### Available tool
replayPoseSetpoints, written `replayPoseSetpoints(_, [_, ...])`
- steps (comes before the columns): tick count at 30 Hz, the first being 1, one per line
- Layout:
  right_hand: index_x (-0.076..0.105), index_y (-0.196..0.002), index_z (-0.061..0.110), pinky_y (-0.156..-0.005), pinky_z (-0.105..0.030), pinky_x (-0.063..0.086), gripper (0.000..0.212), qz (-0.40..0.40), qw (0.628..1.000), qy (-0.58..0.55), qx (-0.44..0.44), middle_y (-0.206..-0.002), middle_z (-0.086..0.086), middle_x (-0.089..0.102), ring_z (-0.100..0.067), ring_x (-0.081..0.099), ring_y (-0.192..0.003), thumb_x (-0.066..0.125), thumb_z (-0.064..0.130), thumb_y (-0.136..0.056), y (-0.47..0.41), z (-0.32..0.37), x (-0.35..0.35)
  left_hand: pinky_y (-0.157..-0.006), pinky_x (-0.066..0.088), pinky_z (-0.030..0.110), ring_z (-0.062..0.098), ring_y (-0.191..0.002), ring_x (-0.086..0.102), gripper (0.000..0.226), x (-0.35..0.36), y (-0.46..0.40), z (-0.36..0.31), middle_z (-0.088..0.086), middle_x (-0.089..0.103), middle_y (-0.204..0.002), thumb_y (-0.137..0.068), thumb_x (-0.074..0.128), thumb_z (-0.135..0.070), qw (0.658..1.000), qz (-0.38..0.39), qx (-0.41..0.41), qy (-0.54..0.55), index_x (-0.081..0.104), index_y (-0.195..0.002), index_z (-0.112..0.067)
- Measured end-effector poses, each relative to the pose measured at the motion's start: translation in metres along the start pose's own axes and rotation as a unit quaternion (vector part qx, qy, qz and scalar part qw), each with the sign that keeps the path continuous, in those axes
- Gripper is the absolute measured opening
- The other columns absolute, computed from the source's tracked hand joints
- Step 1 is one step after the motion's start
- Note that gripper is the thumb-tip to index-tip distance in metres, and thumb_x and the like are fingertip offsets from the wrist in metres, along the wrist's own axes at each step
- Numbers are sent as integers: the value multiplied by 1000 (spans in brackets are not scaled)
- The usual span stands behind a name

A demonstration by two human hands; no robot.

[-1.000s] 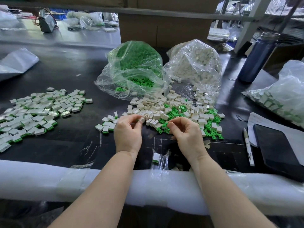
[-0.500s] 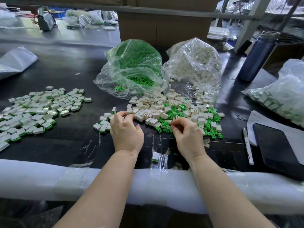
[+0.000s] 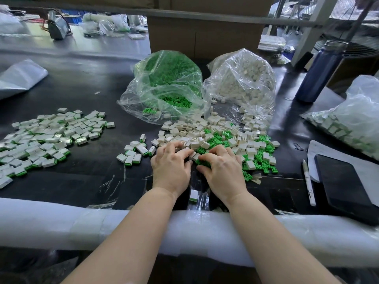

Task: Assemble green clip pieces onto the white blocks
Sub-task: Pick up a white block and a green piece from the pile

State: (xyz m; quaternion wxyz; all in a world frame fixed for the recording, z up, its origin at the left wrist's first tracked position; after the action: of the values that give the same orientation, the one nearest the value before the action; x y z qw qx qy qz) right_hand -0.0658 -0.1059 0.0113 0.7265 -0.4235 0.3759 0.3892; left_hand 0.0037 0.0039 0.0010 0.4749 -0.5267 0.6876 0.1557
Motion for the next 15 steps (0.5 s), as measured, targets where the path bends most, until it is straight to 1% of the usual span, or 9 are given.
replayPoseSetpoints(3, [68, -104, 22, -89, -31, 25, 21, -7, 1000, -11, 7, -106, 2, 53, -19, 44, -109, 63, 32, -86, -1, 0, 0, -96, 22, 33, 18, -117, 31, 21, -2, 1, 0, -6, 45, -122, -85, 63, -29, 1000, -19, -14, 14, 67, -106, -27])
replayPoseSetpoints(5, [67, -99, 19, -89, -30, 26, 16, -10, 1000, -27, 9, -104, 1, 54, -20, 45, -107, 65, 27, -85, -2, -1, 1, -95, 23, 32, 18, -115, 33, 21, -3, 1, -1, -5, 46, -118, -84, 65, -31, 999, -25, -16, 18, 67, -104, -27])
replayPoseSetpoints(7, [66, -94, 15, -91, -29, 29, 12, -16, 999, -48, 9, -102, -1, 55, -21, 47, -105, 66, 22, -84, -2, -2, 0, -95, 23, 32, 18, -115, 33, 28, -4, 1, -3, -4, 46, -117, -84, 64, -31, 1000, -20, -8, 14, 64, -112, -29])
replayPoseSetpoints(9, [65, -90, 12, -89, -27, 30, 10, -28, 996, -77, 16, -100, -2, 57, -21, 48, -102, 67, 18, -84, -1, -5, -2, -94, 23, 31, 19, -114, 33, 36, -3, 0, -4, -4, 46, -117, -86, 62, -32, 1000, 3, 8, -7, 59, -122, -33])
replayPoseSetpoints(10, [64, -89, 11, -85, -24, 30, 8, -37, 995, -92, 22, -97, -1, 57, -20, 48, -100, 67, 17, -84, 0, -6, -3, -94, 23, 30, 19, -113, 33, 36, -2, 0, -5, -4, 47, -116, -87, 61, -32, 1000, 13, 17, -12, 59, -122, -32])
replayPoseSetpoints(12, [61, -85, 12, -74, -19, 26, 7, -52, 991, -121, 32, -88, 4, 54, -16, 47, -91, 67, 15, -84, 1, -9, -5, -93, 24, 28, 20, -111, 37, 27, -2, 0, -6, -3, 50, -111, -87, 62, -28, 999, 17, 29, 3, 64, -114, -26])
replayPoseSetpoints(15, [60, -82, 14, -63, -18, 28, 7, -61, 984, -160, 45, -76, 8, 55, -12, 50, -75, 68, 14, -84, 1, -10, -6, -91, 37, 29, 20, -101, 47, 13, -5, 1, -5, 0, 58, -101, -86, 63, -15, 997, -9, 39, 68, 68, -98, -16])
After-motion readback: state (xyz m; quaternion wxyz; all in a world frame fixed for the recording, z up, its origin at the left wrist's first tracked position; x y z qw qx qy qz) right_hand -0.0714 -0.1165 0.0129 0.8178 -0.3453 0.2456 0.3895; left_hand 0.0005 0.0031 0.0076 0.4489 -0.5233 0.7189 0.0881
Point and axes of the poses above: each hand's wrist, its own y-axis away from the middle knuckle, its own x-axis out of the palm, z = x × y, the point moved 2 cm from there along -y, towards the middle knuckle
